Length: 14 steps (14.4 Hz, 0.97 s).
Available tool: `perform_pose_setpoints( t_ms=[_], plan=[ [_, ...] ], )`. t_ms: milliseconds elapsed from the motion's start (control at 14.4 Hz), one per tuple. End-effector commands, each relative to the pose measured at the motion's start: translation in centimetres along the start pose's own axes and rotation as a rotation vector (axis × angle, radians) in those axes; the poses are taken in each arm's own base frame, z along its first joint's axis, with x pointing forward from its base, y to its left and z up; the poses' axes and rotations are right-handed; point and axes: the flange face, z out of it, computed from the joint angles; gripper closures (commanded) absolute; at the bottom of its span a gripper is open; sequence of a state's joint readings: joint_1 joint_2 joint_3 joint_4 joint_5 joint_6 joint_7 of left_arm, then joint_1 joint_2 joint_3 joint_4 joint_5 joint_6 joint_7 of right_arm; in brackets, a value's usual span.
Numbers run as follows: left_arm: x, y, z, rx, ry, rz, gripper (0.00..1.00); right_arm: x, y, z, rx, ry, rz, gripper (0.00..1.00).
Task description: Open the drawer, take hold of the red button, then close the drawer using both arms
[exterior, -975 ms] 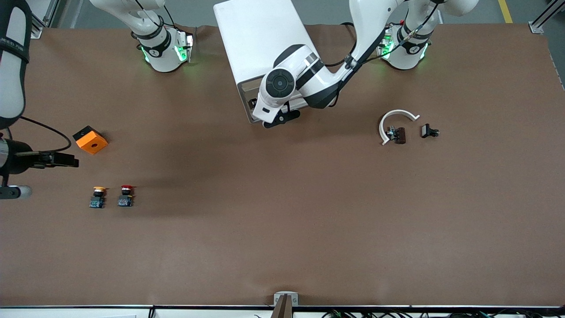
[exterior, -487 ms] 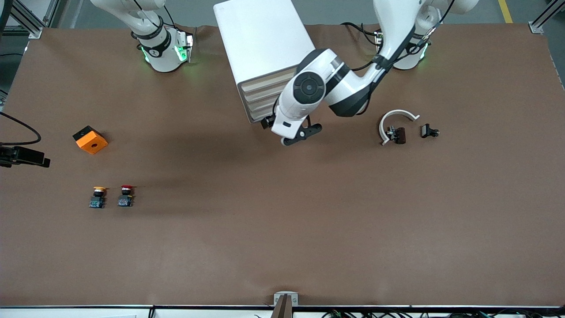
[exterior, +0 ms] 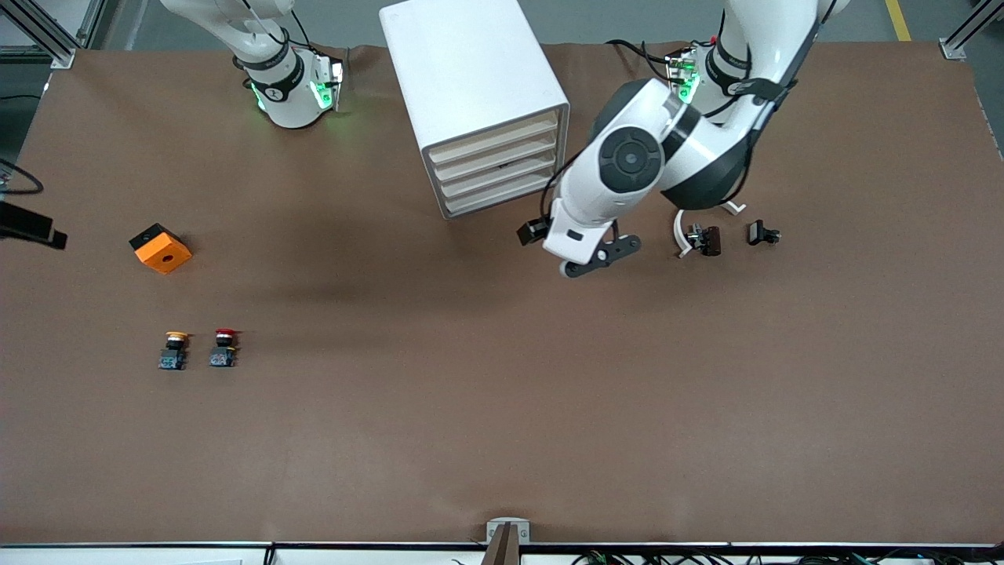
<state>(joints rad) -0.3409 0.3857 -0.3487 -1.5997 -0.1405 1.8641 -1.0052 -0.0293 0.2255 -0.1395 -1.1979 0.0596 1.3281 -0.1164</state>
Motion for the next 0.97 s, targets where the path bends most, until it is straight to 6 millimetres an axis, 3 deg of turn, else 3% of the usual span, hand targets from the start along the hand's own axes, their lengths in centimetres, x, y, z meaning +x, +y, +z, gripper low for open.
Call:
perform_pose_setpoints(
  t_ms=[0,209,487,696,905],
  plan=[
    [1.3,-1.9,-2.3,0.053,0.044,0.081,0.0,-4.7,0.0,-1.3,0.002,0.002,0.007,0.0],
    [1.7,-3.3,-4.4,0.059,0.064,0.112,0.0,-6.8,-0.3,-2.2,-0.011,0.017,-0.002,0.0],
    [3.0,-6.1,-7.1,0.078,0.062,0.144,0.0,-7.5,-1.2,-2.7,-0.014,0.033,-0.016,0.0],
    [4.2,-7.9,-8.2,0.086,0.053,0.177,0.0,-9.0,-0.9,-2.2,-0.008,0.057,-0.012,0.0],
    [5.1,-10.3,-9.9,0.1,0.042,0.212,0.0,-9.1,-0.3,-2.2,-0.007,0.056,-0.003,0.0]
  ],
)
